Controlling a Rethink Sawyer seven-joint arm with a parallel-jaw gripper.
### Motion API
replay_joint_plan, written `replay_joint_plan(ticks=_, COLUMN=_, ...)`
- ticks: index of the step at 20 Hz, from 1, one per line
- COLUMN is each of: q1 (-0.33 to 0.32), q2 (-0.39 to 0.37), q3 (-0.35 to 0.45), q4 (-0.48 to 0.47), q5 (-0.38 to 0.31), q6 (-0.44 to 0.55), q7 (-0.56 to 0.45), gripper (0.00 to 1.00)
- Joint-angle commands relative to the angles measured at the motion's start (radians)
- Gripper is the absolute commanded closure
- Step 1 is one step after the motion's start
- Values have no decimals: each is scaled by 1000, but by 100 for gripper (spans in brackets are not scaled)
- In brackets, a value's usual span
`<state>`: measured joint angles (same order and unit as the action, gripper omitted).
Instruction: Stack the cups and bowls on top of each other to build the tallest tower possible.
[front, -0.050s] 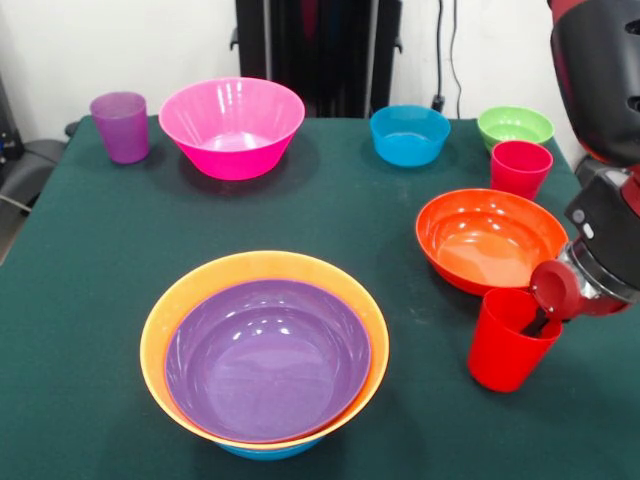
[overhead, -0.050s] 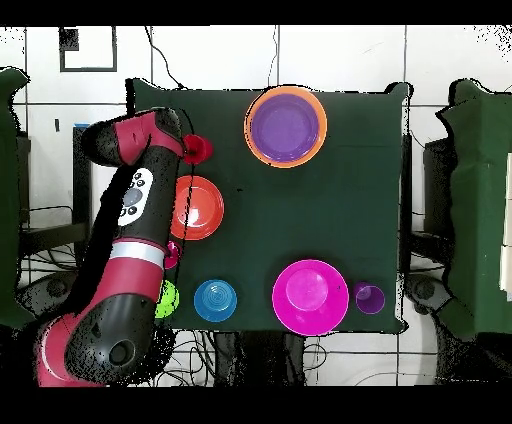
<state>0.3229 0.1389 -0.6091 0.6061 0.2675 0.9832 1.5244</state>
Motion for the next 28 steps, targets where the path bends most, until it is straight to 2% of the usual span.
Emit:
replay_joint_plan(ticks=1, q1=-11, q2=18, q3=68, q4=-13, q5=-32, q6=-40, q7=144, gripper=100)
replay_joint_plan(ticks=5, q1=-9, q2=14, q3=64, q4=-17, q5=-31, q6=-35, q7=145, gripper=100)
replay_joint_plan(ticks=9, q1=-4, q2=-31, q3=69, q4=11, q5=-26, q6=-15, q7=137, gripper=100)
replay_joint_plan(ticks=17, q1=-36, q2=-177, q3=114, q4=10, q5=19, q6=132, q7=22, gripper=100)
replay_joint_plan(ticks=23, q1=-87, q2=-199, q3=150, q4=-71, q5=34, q6=217, q7=-72, gripper=100)
replay_joint_plan(ticks=28, q1=-114, q2=-179, q3=145, q4=-175, q5=62, q6=306, q7=-59, gripper=100)
